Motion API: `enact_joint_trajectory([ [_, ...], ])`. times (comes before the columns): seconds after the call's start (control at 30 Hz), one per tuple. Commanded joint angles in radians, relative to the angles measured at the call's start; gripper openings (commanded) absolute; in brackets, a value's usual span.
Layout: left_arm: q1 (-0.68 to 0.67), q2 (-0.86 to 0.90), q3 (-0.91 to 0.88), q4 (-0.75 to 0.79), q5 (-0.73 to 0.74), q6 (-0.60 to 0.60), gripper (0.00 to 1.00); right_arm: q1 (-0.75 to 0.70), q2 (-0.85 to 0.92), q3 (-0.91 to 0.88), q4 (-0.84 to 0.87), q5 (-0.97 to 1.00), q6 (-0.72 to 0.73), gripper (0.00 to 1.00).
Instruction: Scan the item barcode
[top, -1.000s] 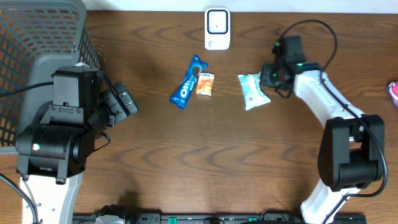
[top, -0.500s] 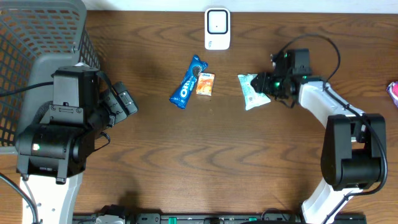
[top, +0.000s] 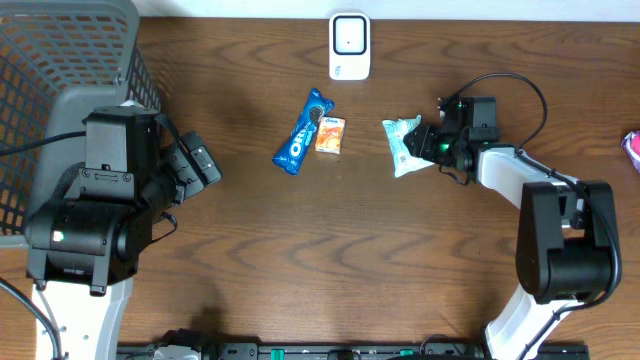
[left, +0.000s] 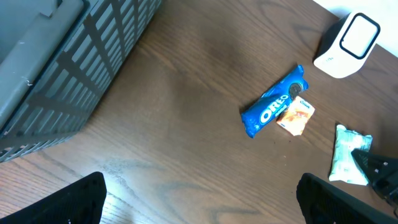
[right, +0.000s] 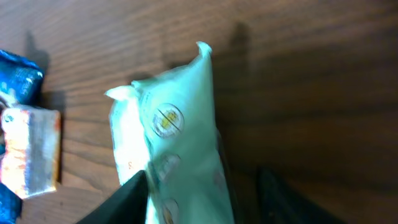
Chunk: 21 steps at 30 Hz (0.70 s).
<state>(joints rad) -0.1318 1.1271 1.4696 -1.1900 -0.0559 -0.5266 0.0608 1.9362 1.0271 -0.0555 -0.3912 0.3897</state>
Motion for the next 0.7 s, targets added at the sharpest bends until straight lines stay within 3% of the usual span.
enact_joint_trajectory([
  [0.0, 0.005, 0.003, 0.007, -0.003, -0.012, 0.002, 0.98, -0.001, 0.062, -0.014, 0.036, -0.06, 0.033, 0.31],
  [0.1, 0.005, 0.003, 0.007, -0.003, -0.012, 0.002, 0.98, -0.002, 0.063, -0.013, 0.05, -0.064, 0.033, 0.03],
  [0.13, 0.005, 0.003, 0.007, -0.003, -0.012, 0.002, 0.98, -0.002, 0.057, -0.011, 0.052, -0.072, 0.033, 0.01],
  [0.4, 0.005, 0.003, 0.007, -0.003, -0.012, 0.002, 0.98, 0.006, -0.052, 0.025, 0.015, -0.027, 0.013, 0.01],
  [0.57, 0.005, 0.003, 0.007, -0.003, -0.012, 0.003, 0.98, 0.085, -0.192, 0.04, -0.09, 0.317, -0.072, 0.01],
  [0.67, 0.005, 0.003, 0.007, -0.003, -0.012, 0.002, 0.98, 0.186, -0.243, 0.039, -0.138, 0.622, -0.146, 0.01],
])
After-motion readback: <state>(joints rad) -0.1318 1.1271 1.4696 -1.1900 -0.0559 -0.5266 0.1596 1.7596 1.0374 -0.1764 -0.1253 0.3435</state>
